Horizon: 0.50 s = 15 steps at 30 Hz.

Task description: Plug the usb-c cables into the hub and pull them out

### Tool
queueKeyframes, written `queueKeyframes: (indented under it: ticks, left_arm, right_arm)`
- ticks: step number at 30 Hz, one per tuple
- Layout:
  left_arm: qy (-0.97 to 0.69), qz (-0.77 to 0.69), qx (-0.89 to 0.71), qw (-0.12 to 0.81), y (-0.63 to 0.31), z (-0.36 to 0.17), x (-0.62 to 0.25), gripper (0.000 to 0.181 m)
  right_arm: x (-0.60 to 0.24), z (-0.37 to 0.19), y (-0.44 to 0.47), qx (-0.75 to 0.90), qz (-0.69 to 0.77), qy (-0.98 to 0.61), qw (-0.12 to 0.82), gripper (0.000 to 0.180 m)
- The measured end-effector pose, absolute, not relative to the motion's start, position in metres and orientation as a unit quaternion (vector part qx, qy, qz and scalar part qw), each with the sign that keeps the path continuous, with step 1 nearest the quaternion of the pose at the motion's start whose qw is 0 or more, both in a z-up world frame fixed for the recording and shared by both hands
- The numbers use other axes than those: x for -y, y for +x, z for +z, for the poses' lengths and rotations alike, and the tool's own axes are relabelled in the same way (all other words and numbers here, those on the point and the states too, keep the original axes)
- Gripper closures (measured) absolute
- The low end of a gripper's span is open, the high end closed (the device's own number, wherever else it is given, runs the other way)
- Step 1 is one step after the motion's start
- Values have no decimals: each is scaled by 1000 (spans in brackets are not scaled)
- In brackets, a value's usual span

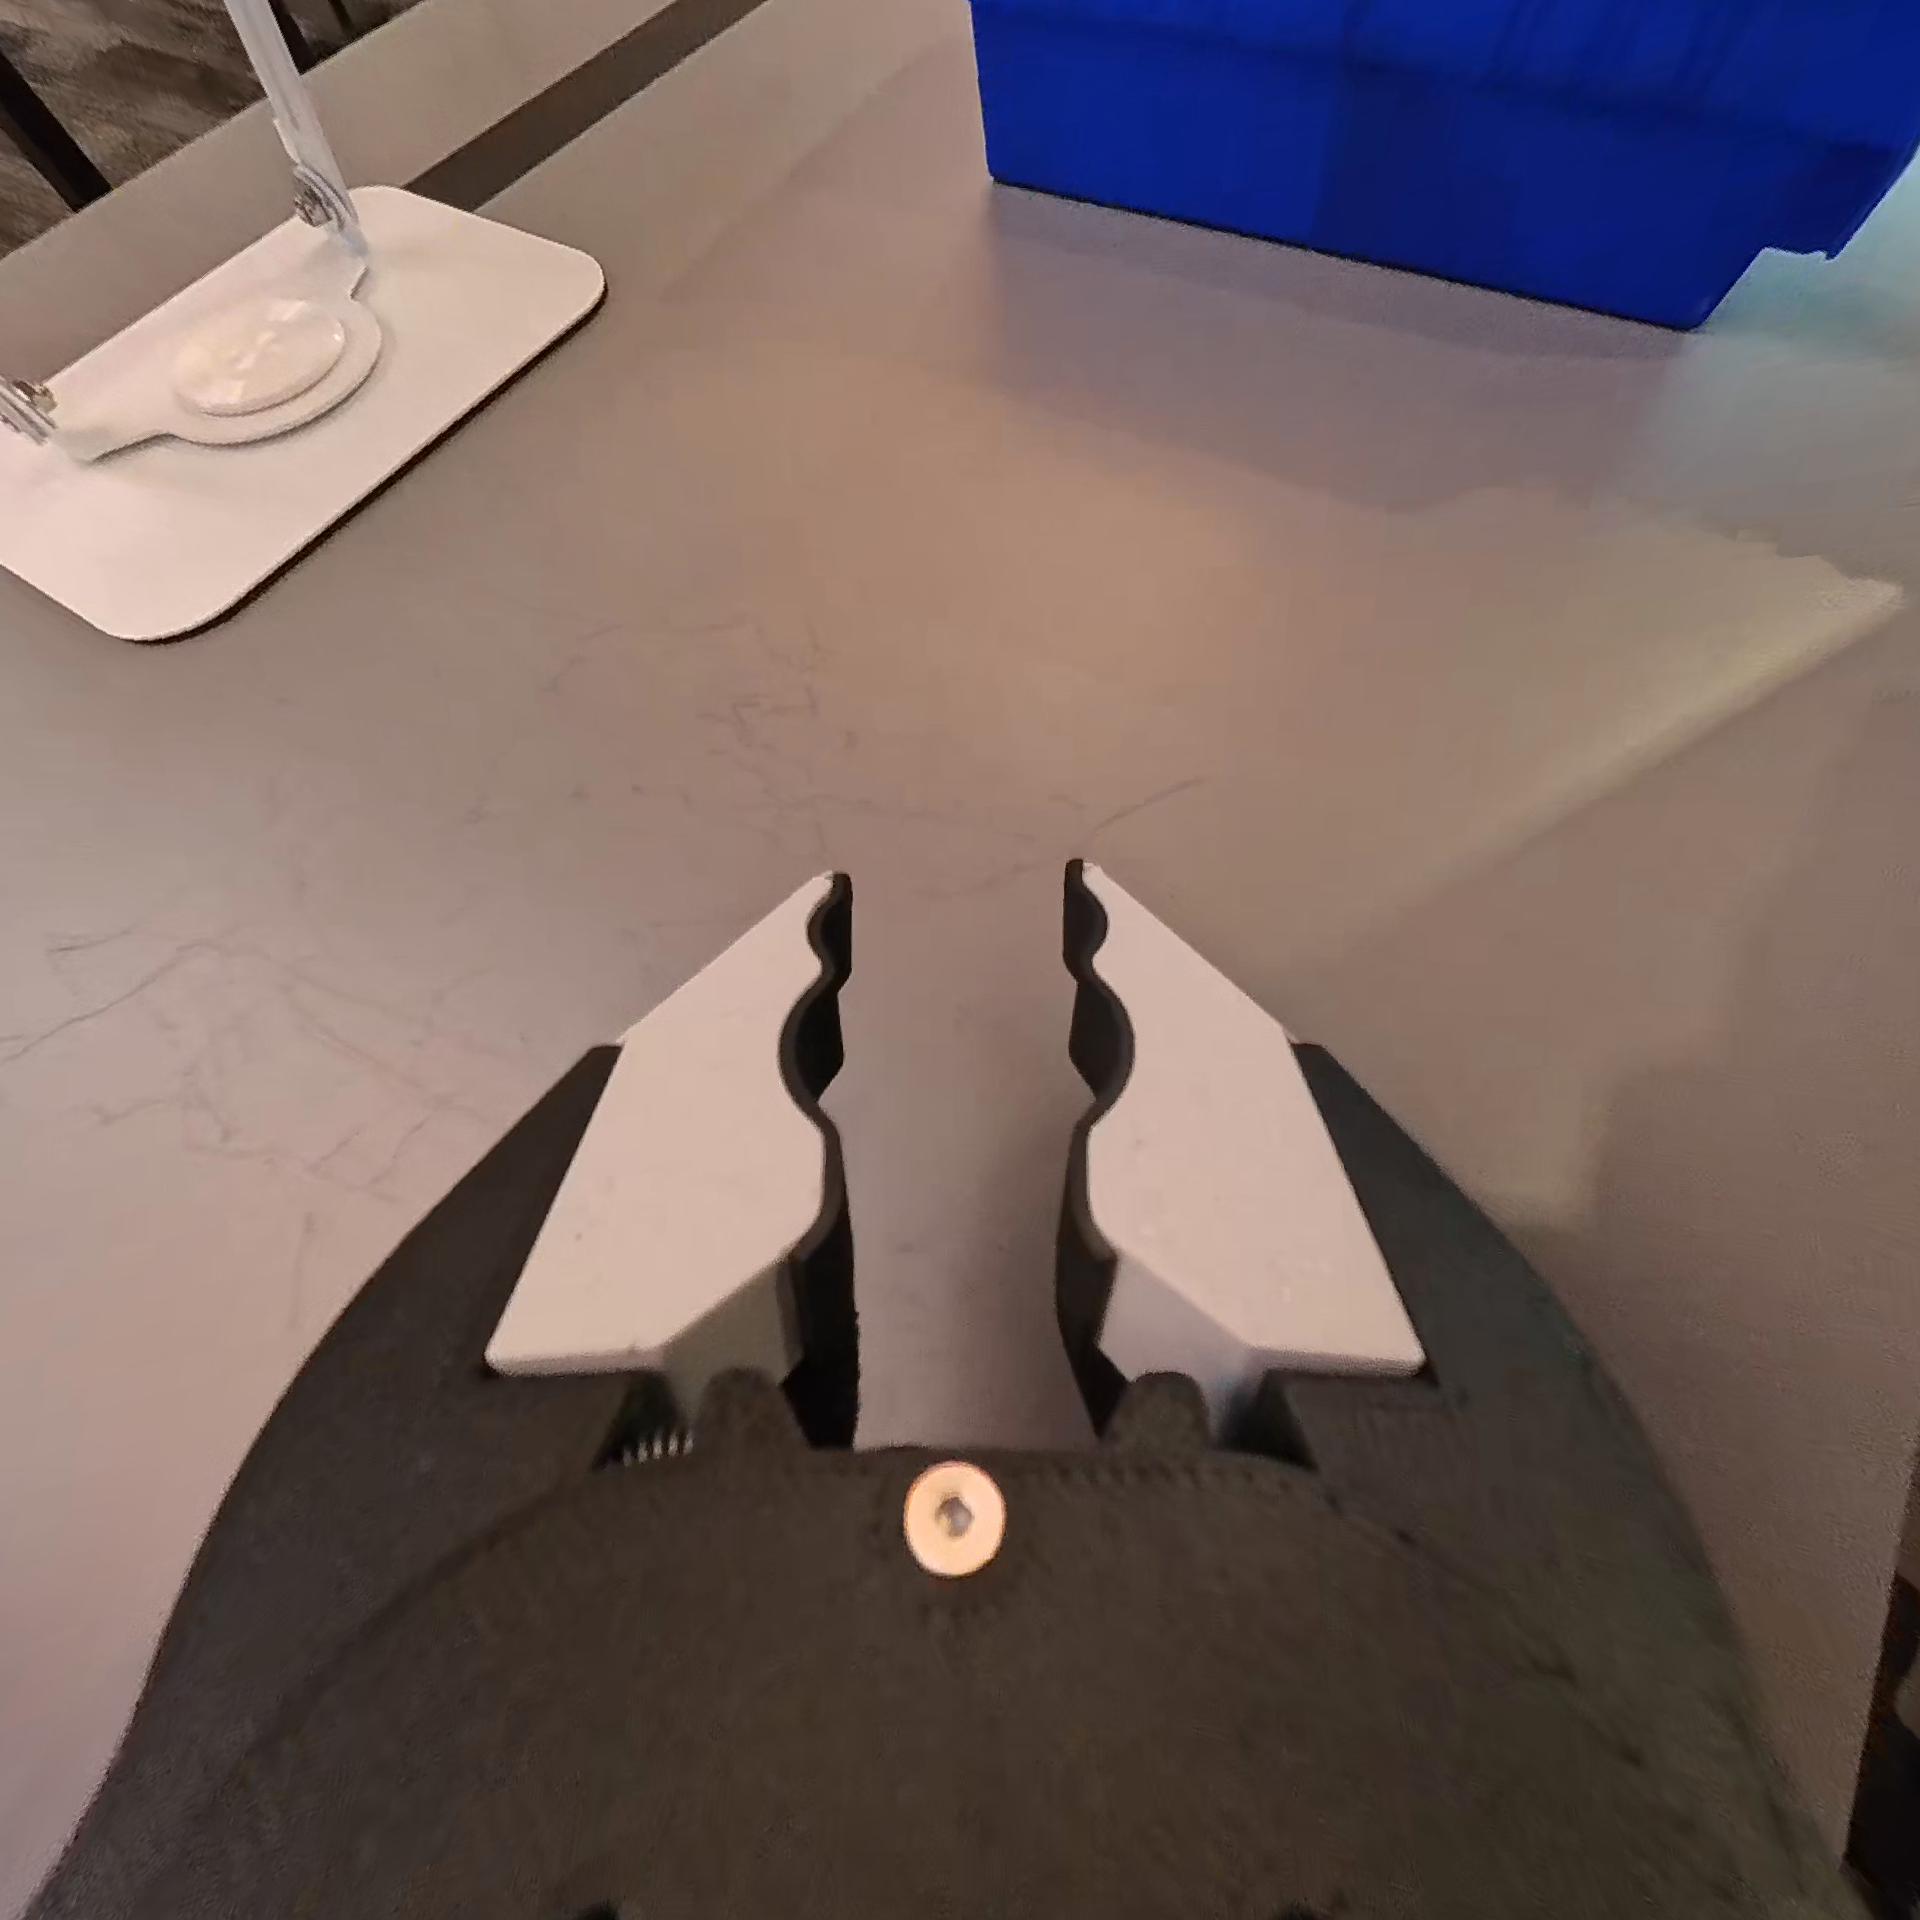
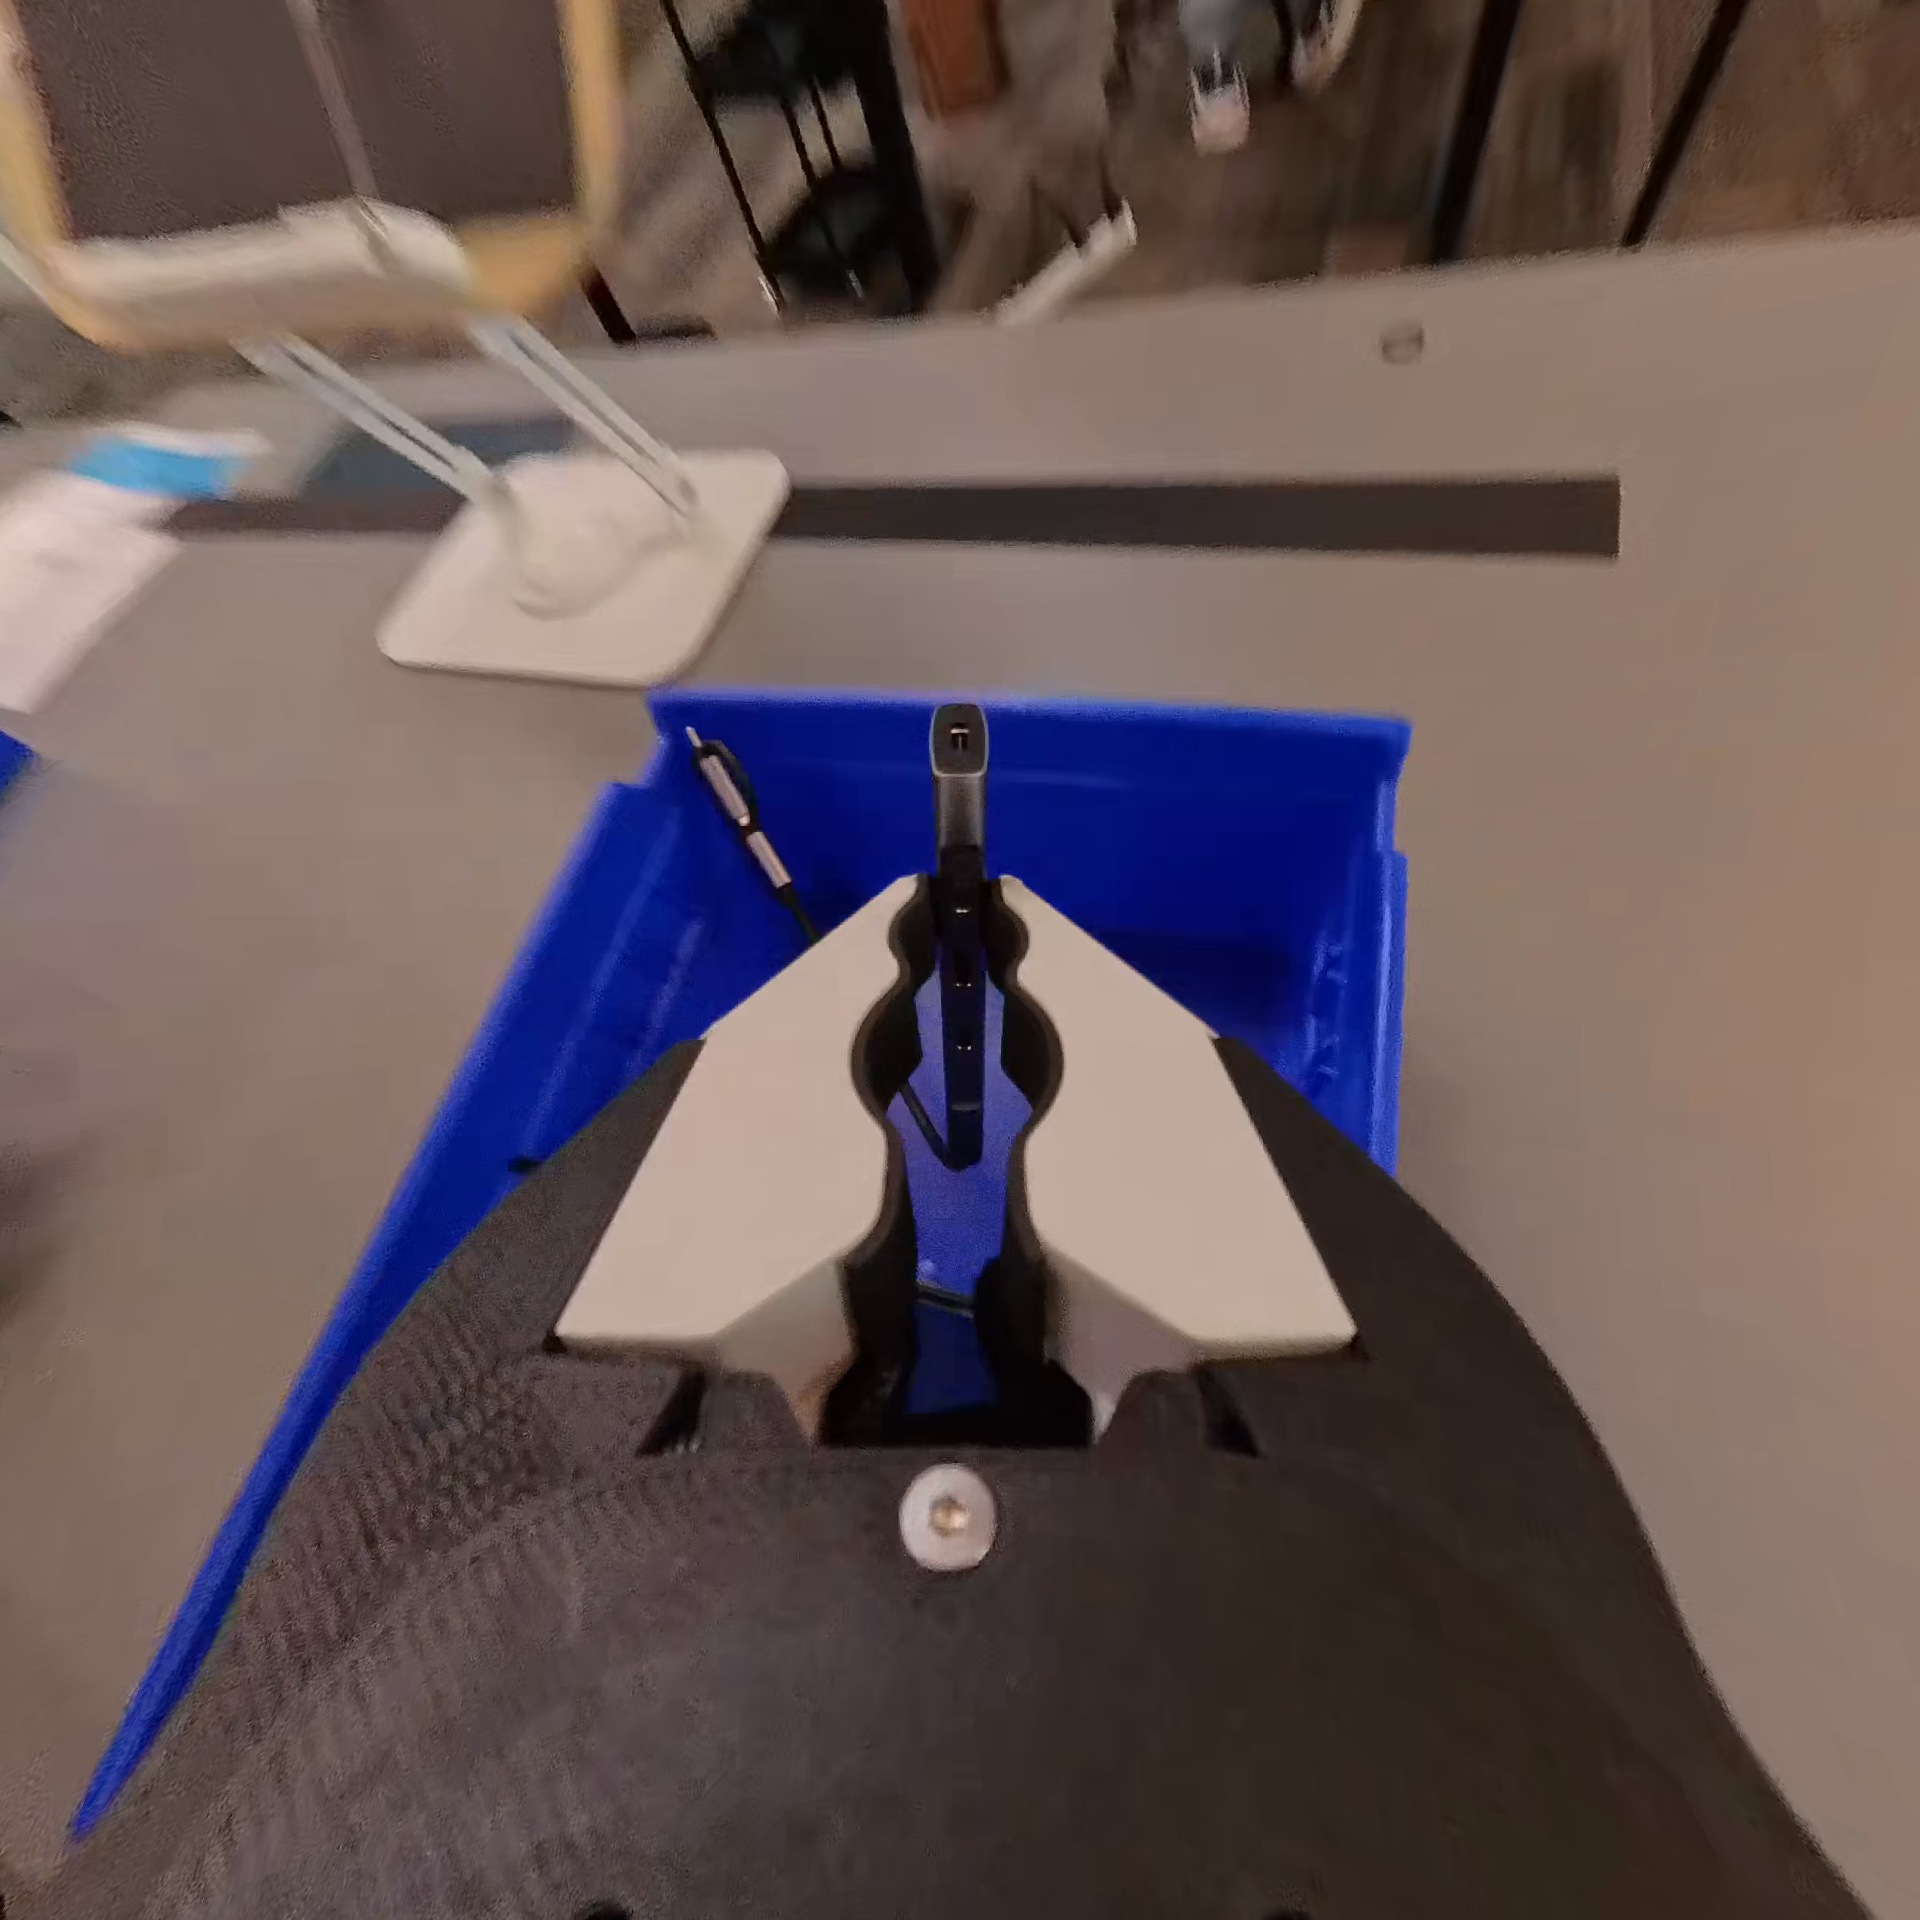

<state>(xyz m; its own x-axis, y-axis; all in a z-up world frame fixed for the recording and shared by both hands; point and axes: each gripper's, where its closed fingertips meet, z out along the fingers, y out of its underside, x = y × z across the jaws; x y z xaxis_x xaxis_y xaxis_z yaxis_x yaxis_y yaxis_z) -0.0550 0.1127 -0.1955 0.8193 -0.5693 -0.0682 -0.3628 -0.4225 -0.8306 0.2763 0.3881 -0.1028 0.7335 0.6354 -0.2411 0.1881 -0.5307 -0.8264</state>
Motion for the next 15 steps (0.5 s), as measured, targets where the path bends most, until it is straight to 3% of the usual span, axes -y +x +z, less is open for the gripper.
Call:
queueKeyframes:
  ticks: [13, 15]
  left_arm:
    - [-843, -105, -276, 450, -66, -190, -107, 141]
    - [-846, -85, -265, 455, -80, -185, -107, 141]
  right_arm:
    - [-417, -207, 288, 322, 50, -921, 213, 167]
    - [-413, -230, 295, 343, 3, -928, 146, 160]
